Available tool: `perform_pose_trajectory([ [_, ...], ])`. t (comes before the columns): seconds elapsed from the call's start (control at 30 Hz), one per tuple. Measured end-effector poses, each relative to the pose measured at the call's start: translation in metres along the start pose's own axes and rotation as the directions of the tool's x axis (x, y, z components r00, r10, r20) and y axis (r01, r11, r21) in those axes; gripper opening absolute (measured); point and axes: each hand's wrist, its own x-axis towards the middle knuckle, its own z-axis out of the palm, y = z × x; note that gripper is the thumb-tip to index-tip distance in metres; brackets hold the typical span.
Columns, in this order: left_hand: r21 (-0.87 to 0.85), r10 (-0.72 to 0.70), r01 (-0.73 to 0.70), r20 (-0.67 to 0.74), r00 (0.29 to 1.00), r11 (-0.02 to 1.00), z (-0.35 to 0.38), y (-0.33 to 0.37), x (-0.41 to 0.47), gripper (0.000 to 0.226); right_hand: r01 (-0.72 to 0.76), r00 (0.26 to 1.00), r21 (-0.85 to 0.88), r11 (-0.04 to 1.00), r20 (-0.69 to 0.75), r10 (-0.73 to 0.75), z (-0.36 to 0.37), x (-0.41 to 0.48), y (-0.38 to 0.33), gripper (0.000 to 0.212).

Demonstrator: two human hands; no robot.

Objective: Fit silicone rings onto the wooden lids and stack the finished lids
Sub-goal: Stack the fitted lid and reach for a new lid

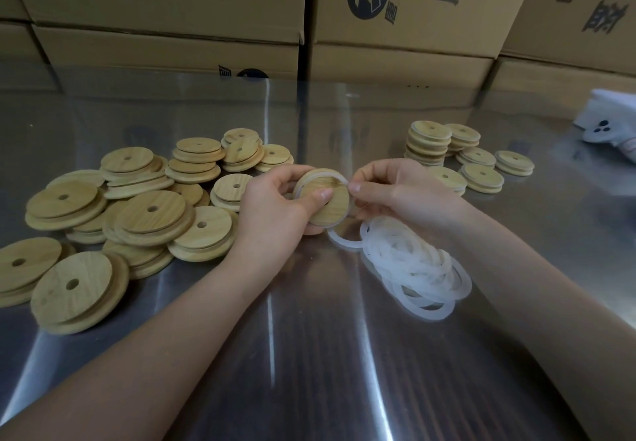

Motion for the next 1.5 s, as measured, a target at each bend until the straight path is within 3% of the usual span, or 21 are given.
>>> perform_pose_trajectory([
  [0.27,0.0,0.008,-0.008,-0.011,1.0,1.0,0.0,0.003,0.0,0.022,0.112,0.991,-0.028,0.993,-0.066,-0.114,0.005,0.001,0.001,0.012],
  [0.73,-0.056,-0.042,0.042,-0.002,0.999,0.998,-0.001,0.007,-0.001,0.02,0.149,0.987,0.212,0.966,0.022,-0.157,0.0,0.006,0.009,0.023],
  [1.17,-0.079,-0.073,0.075,0.025,0.997,0.994,-0.001,0.008,-0.001,0.018,0.175,0.983,0.217,0.96,0.017,-0.183,0.0,0.006,0.011,0.028],
  [1.5,-0.066,-0.059,0.06,0.021,0.998,0.996,-0.002,0.003,0.0,0.019,0.194,0.981,0.195,0.961,-0.065,-0.185,0.002,0.006,0.011,0.027],
])
